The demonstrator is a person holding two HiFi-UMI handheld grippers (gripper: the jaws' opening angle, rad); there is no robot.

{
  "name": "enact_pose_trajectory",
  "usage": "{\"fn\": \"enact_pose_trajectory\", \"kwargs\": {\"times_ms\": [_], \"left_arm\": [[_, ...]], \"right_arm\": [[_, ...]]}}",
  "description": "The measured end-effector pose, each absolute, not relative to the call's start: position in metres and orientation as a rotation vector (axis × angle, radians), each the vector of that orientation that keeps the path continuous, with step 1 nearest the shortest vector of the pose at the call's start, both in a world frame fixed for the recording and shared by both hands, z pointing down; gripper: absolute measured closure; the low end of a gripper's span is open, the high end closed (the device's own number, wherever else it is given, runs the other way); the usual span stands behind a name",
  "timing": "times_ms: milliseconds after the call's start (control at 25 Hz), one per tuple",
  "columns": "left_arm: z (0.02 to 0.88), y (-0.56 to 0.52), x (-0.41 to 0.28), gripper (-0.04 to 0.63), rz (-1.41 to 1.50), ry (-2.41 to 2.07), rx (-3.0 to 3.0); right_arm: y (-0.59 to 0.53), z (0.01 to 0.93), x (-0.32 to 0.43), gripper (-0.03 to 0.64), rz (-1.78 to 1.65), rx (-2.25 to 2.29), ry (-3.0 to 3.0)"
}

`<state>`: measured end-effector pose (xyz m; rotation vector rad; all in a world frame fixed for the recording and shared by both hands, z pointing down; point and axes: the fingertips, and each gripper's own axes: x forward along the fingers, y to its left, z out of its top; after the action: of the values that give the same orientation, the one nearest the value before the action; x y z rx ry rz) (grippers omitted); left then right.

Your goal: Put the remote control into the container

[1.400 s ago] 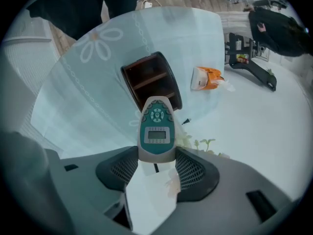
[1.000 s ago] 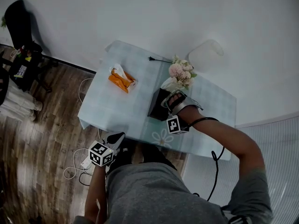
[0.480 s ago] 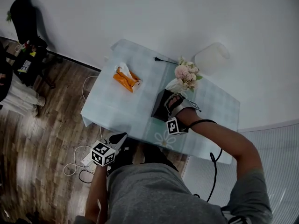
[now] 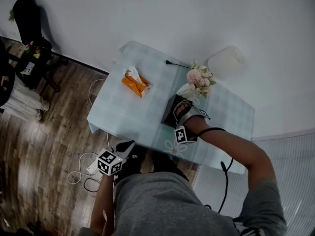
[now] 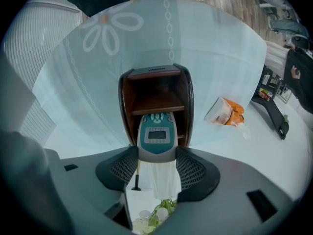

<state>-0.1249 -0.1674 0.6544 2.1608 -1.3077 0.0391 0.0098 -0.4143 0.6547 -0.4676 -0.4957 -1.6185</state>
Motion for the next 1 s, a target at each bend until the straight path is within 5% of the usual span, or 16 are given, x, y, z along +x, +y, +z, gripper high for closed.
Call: {"fn": "enact_pose_trajectory", "kwargs": {"times_ms": [1000], "left_arm": [[0.657,-0.178,-0.129,0.595,0.059,-1.277,2.169]], "right_arm": [[-0.407,0.666,0.005,0.362,-1.564,-0.459,-0.580]]}}
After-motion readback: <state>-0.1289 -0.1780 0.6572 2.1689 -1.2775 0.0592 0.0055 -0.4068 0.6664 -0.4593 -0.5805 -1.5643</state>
